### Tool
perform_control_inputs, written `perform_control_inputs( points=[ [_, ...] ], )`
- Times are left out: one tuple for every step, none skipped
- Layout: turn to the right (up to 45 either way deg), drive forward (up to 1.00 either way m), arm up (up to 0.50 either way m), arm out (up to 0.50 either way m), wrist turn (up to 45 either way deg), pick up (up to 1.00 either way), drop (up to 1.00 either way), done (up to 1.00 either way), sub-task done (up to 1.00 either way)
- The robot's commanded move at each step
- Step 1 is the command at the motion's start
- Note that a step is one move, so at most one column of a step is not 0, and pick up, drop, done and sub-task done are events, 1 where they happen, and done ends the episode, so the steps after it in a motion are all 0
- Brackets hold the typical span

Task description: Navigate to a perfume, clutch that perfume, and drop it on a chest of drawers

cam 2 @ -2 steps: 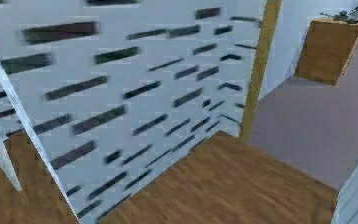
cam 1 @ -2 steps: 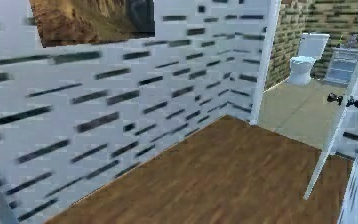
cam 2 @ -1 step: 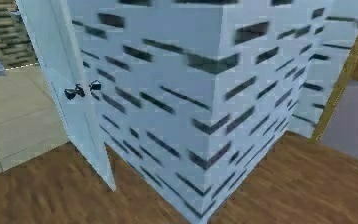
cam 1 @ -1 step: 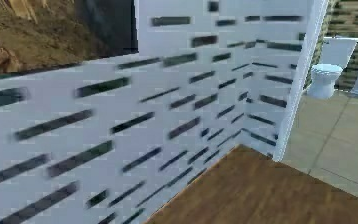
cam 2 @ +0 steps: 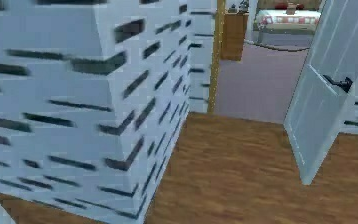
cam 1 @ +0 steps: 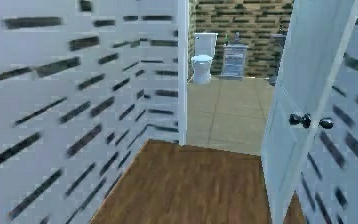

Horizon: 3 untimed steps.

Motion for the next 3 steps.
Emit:
perform_control_inputs(
  points=[
    [0.0,0.8,0.0,0.0,0.0,0.0,0.0,0.0,0.0],
    [18.0,0.0,0.0,0.0,0.0,0.0,0.0,0.0,0.0],
    [0.0,1.0,0.0,0.0,0.0,0.0,0.0,0.0,0.0]
  ],
)
